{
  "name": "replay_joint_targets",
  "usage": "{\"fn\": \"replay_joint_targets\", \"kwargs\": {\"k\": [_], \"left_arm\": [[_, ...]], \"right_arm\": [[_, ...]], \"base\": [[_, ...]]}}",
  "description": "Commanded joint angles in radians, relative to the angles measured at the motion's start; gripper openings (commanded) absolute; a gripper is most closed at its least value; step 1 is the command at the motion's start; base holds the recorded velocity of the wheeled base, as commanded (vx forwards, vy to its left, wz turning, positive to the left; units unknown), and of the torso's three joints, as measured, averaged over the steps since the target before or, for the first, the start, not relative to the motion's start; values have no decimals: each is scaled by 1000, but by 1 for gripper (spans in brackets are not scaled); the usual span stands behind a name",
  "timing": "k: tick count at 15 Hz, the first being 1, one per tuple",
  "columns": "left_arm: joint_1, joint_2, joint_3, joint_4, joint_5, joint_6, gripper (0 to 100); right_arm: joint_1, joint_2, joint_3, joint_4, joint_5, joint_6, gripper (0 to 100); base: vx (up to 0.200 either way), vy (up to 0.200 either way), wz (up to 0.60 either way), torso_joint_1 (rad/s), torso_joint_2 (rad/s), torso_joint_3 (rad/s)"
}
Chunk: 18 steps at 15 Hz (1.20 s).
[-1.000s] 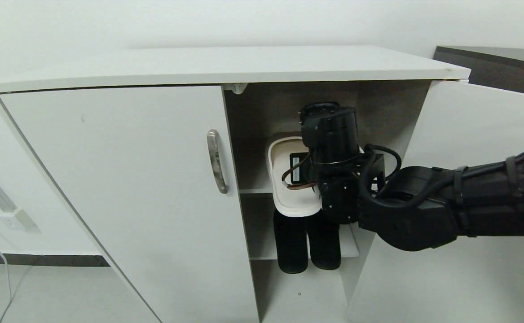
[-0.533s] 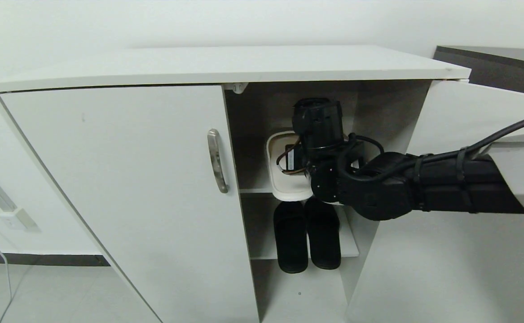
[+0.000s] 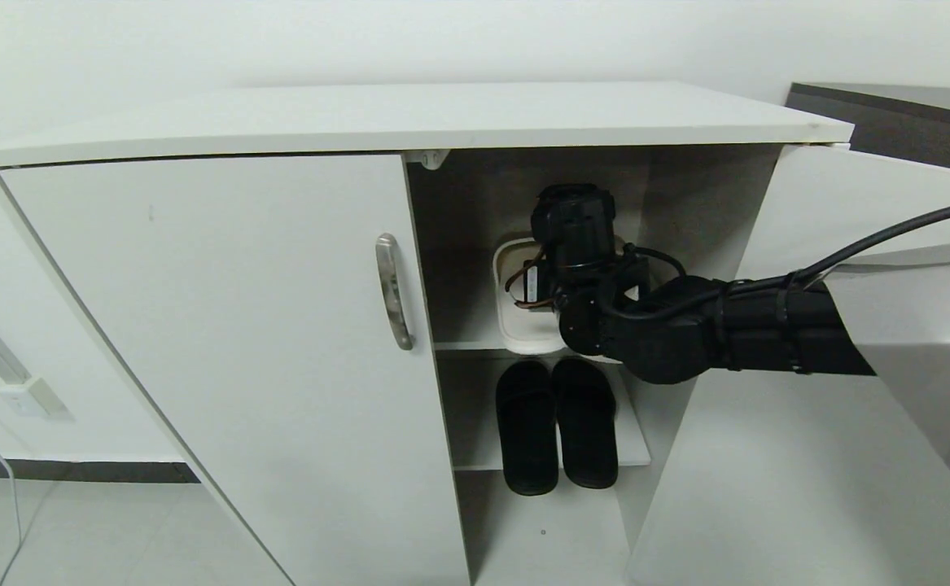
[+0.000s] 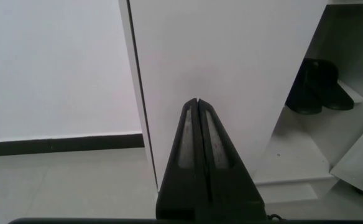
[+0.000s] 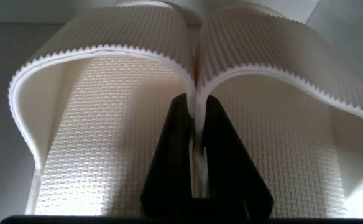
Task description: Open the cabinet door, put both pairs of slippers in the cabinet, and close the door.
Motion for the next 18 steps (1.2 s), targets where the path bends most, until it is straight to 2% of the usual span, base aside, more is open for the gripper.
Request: {"fn": "replay_joint_targets", "kwargs": {"k": [1,4,9,11,14,16,18], "left_arm": [[0,1,1,1,0,1,0],[0,1,0,0,0,-1,0],[0,1,1,0,0,-1,0],[0,1,1,0,0,-2,0],[0,1,1,1,0,-2,0],[0,1,1,0,0,-2,0],[0,1,1,0,0,-2,0]], "right_arm": [[0,4,0,-2,-1,0,100],[3,-3,15,-2,-3,-1,100],[58,-141,178,-11,-9,5,100],[98,-246,317,-40,-7,20,100],[147,-364,525,-169,3,16,100],[179,-438,661,-240,51,13,100],[199,-503,787,-310,142,13,100]], "base": [[0,0,0,0,0,0],[0,0,0,0,0,0],[0,0,0,0,0,0],[0,0,0,0,0,0],[0,0,0,0,0,0],[0,0,0,0,0,0],[0,0,0,0,0,0]]}}
